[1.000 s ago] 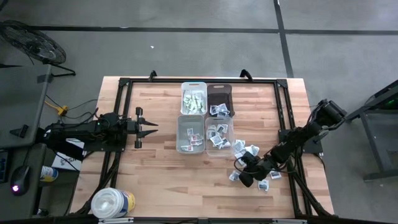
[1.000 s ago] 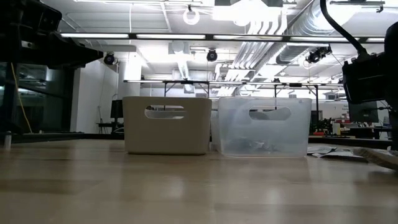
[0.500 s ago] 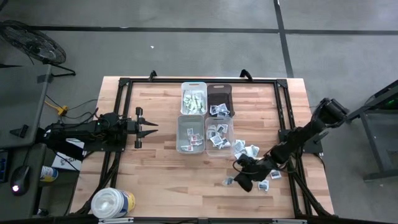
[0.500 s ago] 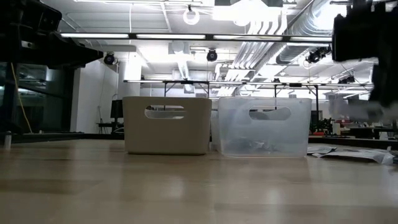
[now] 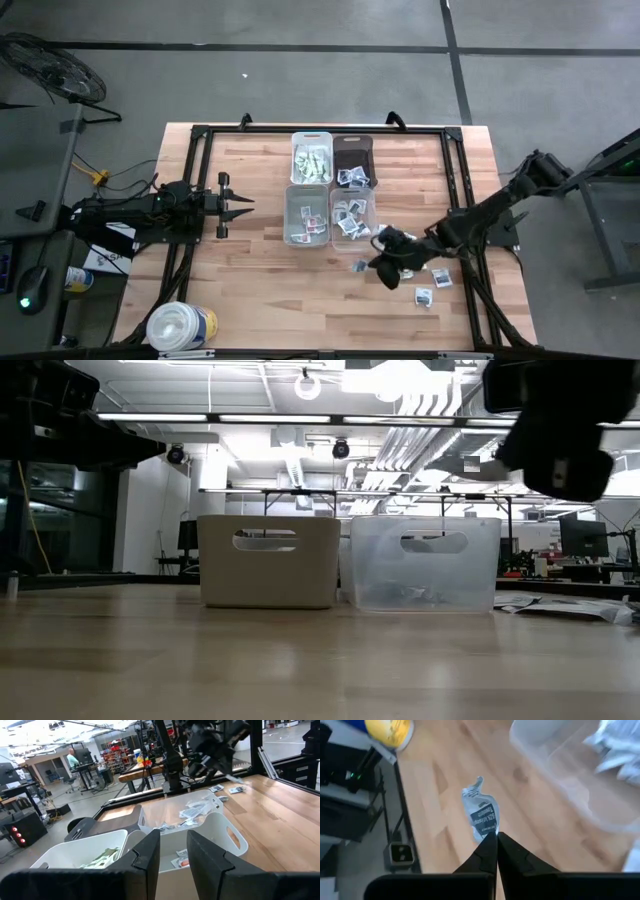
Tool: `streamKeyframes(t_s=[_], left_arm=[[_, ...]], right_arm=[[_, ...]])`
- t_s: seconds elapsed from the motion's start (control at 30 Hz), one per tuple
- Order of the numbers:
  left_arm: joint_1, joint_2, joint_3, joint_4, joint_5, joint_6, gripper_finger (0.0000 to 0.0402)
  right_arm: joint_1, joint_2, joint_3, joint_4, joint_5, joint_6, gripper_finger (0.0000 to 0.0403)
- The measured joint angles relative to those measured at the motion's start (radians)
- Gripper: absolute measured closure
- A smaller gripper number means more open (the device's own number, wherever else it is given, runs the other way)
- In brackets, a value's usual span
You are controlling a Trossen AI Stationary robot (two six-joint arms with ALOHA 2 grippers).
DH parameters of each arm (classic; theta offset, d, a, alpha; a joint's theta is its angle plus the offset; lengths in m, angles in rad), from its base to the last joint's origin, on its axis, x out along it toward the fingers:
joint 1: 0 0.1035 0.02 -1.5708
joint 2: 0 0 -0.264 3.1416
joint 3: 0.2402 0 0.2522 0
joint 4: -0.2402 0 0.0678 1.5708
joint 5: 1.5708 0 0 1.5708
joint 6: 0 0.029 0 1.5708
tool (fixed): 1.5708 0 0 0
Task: Pick & Place First Aid Supplies
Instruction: Put the gray towelette pack into the transparent bin
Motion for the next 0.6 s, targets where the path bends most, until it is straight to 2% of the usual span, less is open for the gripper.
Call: streamKeyframes(t_s=[0.2,0.6], left_arm=[[0.0,0.0,0.0,0.0,0.0,0.0,0.0305],[0.0,0.0,0.0,0.0,0.0,0.0,0.0305]], right_arm=[[-0.092,-0.042,0.0,-0.056,-0.001,-0.033,0.0403],[-0.29,-0.045,0.0,-0.127,-0.012,-0.026,0.0403]])
